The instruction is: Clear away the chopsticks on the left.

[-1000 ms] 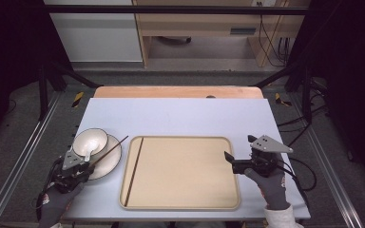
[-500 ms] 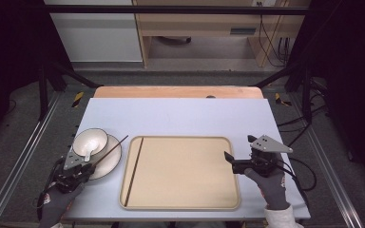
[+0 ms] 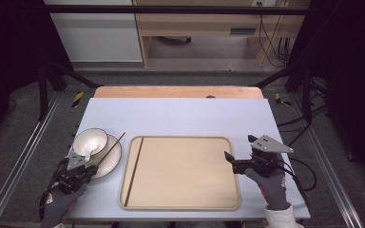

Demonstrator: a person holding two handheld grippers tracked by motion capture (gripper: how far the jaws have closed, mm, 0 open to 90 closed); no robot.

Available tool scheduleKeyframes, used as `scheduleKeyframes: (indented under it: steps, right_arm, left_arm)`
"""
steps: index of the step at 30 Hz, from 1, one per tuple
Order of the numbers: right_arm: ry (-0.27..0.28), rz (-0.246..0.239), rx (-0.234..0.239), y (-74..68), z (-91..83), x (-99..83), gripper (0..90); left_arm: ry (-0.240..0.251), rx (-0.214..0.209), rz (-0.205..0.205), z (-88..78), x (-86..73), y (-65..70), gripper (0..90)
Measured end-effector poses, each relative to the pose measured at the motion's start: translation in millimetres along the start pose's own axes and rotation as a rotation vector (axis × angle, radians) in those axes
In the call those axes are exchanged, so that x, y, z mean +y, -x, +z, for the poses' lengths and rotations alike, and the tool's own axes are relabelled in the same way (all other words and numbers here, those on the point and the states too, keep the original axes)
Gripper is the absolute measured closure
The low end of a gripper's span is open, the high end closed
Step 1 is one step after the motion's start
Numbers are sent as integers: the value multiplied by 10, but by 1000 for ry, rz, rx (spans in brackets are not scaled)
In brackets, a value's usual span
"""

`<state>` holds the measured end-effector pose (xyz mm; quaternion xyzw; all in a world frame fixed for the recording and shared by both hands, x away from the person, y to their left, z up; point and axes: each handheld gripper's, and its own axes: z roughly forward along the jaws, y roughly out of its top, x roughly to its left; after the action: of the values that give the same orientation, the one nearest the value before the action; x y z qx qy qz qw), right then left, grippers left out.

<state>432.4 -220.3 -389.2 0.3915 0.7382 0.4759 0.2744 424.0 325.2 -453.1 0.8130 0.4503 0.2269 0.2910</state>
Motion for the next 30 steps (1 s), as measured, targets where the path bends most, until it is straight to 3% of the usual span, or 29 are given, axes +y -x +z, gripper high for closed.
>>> scheduleKeyframes:
  steps: [12, 30]
  right_arm:
    - [6, -1, -3, 9, -15, 5, 13]
    - [7, -3, -4, 15, -29, 7, 12]
  left_arm:
    - [63, 1, 9, -133, 118, 160, 837]
    - [158, 8, -60, -208, 266, 483, 838]
